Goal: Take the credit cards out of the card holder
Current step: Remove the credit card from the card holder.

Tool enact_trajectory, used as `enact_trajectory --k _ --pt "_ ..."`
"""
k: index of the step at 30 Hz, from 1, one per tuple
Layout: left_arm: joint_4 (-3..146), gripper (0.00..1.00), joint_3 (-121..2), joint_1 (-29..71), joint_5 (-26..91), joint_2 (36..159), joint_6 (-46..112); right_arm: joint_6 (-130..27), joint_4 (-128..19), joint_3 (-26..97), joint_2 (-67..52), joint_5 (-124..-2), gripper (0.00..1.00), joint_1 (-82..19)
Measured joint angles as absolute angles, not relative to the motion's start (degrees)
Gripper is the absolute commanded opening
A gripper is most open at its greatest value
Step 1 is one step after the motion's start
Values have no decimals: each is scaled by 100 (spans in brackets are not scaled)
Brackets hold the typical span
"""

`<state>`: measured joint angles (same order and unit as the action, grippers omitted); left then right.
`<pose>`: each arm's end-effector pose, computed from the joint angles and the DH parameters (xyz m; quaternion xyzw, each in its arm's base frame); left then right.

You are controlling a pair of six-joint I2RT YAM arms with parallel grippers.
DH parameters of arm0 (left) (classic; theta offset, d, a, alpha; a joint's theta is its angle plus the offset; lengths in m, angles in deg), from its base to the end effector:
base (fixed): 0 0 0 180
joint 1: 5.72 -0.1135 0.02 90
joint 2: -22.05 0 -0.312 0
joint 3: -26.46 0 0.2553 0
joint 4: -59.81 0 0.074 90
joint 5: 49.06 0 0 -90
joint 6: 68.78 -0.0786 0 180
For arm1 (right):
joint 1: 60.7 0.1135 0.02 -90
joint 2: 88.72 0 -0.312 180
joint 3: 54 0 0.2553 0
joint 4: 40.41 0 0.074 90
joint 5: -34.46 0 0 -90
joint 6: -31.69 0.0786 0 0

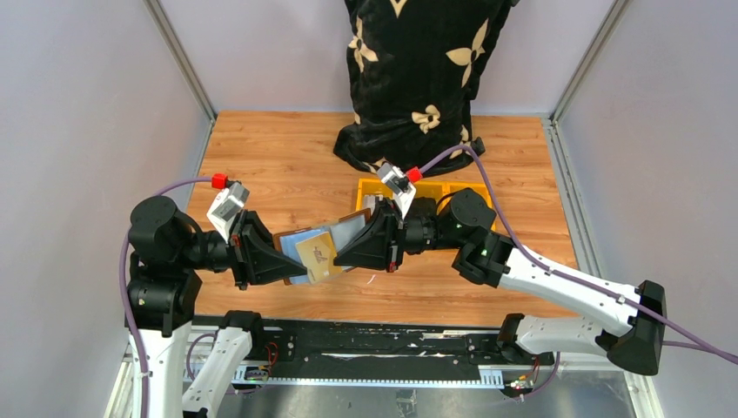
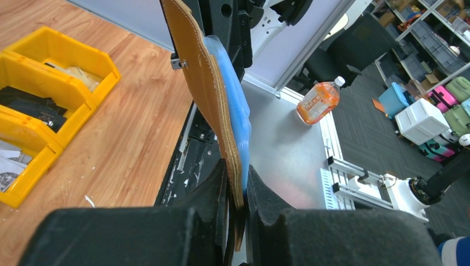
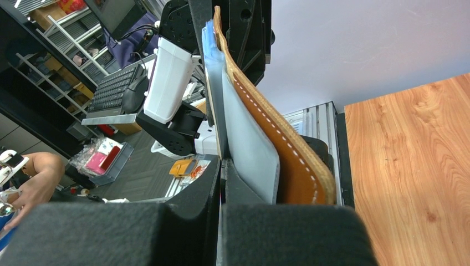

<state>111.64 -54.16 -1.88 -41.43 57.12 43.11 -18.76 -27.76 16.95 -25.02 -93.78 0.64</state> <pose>0.0221 -0.0796 0.4658 0.3461 0.6225 -0.5899 0.3804 0.0833 0.2538 0.4716 -0.3659 0.4821 0.7162 0.3475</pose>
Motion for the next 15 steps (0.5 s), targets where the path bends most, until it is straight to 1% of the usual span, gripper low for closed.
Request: enact_trajectory --k 3,5,6,9,11,12,15 --pt "11164 8 -5416 -188 -4134 5719 4313 -1876 -2728 1662 -2530 -9356 0 64" --pt "11162 5 -5416 -188 -4117 5719 4311 -1852 -2698 1654 -2530 -9358 11 64" --pt "11162 5 -5416 -188 -4113 5721 4311 -1828 -2678 1649 -2530 -9360 14 64" --pt "11160 4 -5424 -188 -4113 5719 4313 -1734 -2582 1645 -2524 -9384 19 64" --pt "11160 4 -5431 -188 -4113 5719 4315 -1675 -2488 1645 -2508 -9415 18 64" --pt "11160 4 -5431 -188 -4113 5719 4315 -1640 -2449 1645 -2500 -9434 14 64" --pt "11160 4 -5431 -188 -4115 5717 4318 -1544 -2328 1654 -2478 -9480 9 64"
